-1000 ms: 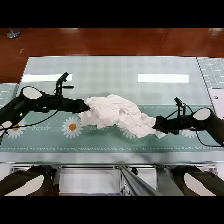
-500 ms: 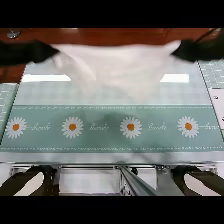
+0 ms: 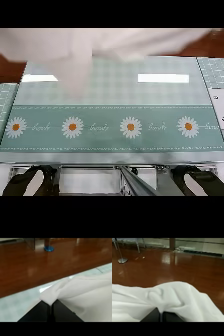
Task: Fold the shirts.
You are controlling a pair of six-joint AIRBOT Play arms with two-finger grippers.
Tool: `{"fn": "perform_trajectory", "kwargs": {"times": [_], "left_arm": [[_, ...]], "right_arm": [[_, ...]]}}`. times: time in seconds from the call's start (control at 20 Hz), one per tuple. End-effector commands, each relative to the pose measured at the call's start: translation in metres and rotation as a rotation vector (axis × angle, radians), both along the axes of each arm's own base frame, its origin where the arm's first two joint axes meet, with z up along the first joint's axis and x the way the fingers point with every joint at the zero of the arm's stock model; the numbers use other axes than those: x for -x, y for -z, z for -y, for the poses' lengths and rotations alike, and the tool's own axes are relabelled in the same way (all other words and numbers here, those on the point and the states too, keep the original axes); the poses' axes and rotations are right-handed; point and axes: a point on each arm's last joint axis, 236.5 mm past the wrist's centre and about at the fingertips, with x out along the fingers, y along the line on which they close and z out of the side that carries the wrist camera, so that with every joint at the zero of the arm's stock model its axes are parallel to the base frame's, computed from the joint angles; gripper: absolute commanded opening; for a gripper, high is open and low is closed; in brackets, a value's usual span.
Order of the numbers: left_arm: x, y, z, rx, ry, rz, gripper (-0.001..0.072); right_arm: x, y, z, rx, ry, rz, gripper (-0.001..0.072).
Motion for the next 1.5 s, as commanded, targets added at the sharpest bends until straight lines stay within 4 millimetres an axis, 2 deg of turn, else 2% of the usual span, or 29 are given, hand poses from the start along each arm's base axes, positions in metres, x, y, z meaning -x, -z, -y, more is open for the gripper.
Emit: {"fn": "perform_trajectory", "kwargs": {"times": [0.0, 0.05, 0.15, 0.25, 0.35, 0.45, 0.5, 0.65, 0.75, 0.9, 1.0, 1.05, 1.1, 1.15, 1.2, 1.3, 1.35, 1.4, 1.45], "left_arm": [[0.053, 0.048, 0.011, -0.051, 0.032, -0.183, 0.0025], [0.058, 0.067, 0.015, -0.030, 0.043, -0.240, 0.0025], [0.066, 0.120, 0.021, -0.017, 0.090, -0.383, 0.0025], [0.069, 0.183, 0.025, 0.019, 0.119, -0.553, 0.0025], [0.068, 0.245, 0.025, 0.070, 0.120, -0.734, 0.0025], [0.057, 0.296, 0.023, 0.134, 0.090, -0.860, 0.0025], [0.048, 0.319, 0.021, 0.160, 0.069, -0.902, 0.0025], [0.014, 0.370, 0.012, 0.222, -0.009, -0.993, 0.0026], [-0.019, 0.394, 0.009, 0.237, -0.058, -1.004, 0.0026], [-0.062, 0.427, 0.019, 0.276, -0.097, -1.051, 0.0026], [-0.084, 0.435, 0.036, 0.337, -0.076, -1.096, 0.0028], [-0.095, 0.433, 0.043, 0.359, -0.062, -1.102, 0.0091], [-0.106, 0.430, 0.047, 0.351, -0.044, -1.100, 0.0428], [-0.110, 0.424, 0.048, 0.326, -0.009, -1.107, 0.0705], [-0.110, 0.419, 0.038, 0.260, 0.013, -1.115, 0.0705], [-0.107, 0.416, -0.017, 0.121, -0.115, -1.157, 0.0703], [-0.102, 0.414, -0.051, 0.066, -0.205, -1.150, 0.0702], [-0.092, 0.411, -0.077, 0.051, -0.279, -1.151, 0.0702], [-0.079, 0.411, -0.091, 0.084, -0.325, -1.156, 0.0702]], "right_arm": [[0.059, 0.030, 0.005, 0.077, 0.003, -0.089, 0.0022], [0.065, 0.052, 0.004, 0.084, -0.008, -0.168, 0.0022], [0.075, 0.107, -0.007, 0.080, -0.070, -0.348, 0.0022], [0.078, 0.167, -0.019, 0.050, -0.131, -0.511, 0.0021], [0.071, 0.238, -0.021, 0.009, -0.123, -0.690, 0.0022], [0.055, 0.301, -0.020, -0.035, -0.094, -0.806, 0.0022], [0.040, 0.332, -0.016, -0.054, -0.055, -0.838, 0.0022], [-0.009, 0.402, 0.008, -0.057, 0.092, -0.878, 0.0022], [-0.047, 0.427, 0.022, -0.045, 0.161, -0.890, 0.0022], [-0.094, 0.459, 0.026, -0.056, 0.198, -0.964, 0.0022], [-0.122, 0.473, 0.021, -0.077, 0.192, -1.020, 0.0023], [-0.137, 0.476, 0.017, -0.097, 0.187, -1.037, 0.0040], [-0.149, 0.475, 0.014, -0.128, 0.185, -1.056, 0.0296], [-0.158, 0.469, 0.013, -0.156, 0.168, -1.080, 0.0637], [-0.162, 0.460, 0.020, -0.156, 0.156, -1.101, 0.0617], [-0.156, 0.442, 0.055, -0.102, 0.177, -1.110, 0.0617], [-0.144, 0.438, 0.086, -0.067, 0.232, -1.124, 0.0617], [-0.129, 0.438, 0.119, -0.046, 0.307, -1.145, 0.0616], [-0.113, 0.441, 0.145, -0.056, 0.372, -1.157, 0.0616]]}}
